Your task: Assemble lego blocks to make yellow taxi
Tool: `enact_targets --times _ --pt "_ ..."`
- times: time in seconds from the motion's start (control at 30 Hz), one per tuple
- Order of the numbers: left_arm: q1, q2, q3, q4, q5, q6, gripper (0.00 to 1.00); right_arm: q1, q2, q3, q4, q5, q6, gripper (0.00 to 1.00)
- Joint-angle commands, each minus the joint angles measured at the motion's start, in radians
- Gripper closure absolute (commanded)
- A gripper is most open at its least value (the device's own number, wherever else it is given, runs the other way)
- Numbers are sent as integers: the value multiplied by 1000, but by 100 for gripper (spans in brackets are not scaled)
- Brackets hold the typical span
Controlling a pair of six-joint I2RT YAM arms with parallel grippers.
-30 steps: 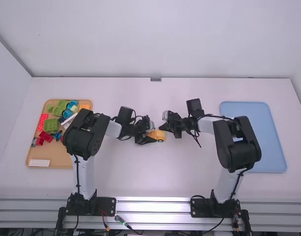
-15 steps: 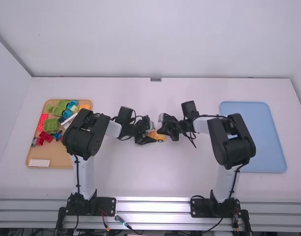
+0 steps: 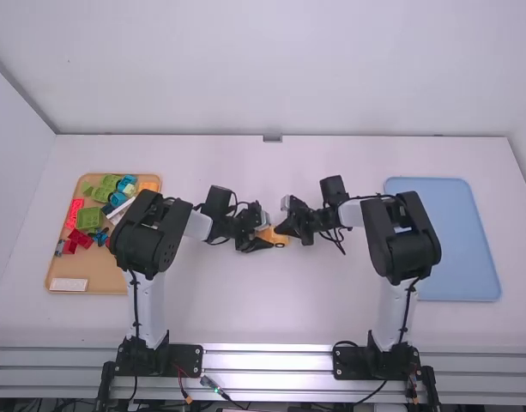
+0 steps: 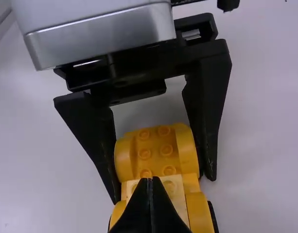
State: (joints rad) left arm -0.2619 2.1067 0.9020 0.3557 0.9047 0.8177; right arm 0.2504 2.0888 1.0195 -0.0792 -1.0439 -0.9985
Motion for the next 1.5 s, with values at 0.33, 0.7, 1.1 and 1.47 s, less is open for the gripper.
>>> enact_targets --times 0.33,0.7,1.1,1.47 --pt "0 24 -19 -15 -26 -18 31 5 -207 133 -193 267 73 1" --pt "0 24 -19 -14 -31 -22 7 2 -320 151 -274 462 142 1" --pt "0 23 -19 33 -22 -130 1 -39 -320 151 -290 573 156 1" --pt "-72 23 -30 112 -197 -484 1 -95 -320 151 -311 569 157 1"
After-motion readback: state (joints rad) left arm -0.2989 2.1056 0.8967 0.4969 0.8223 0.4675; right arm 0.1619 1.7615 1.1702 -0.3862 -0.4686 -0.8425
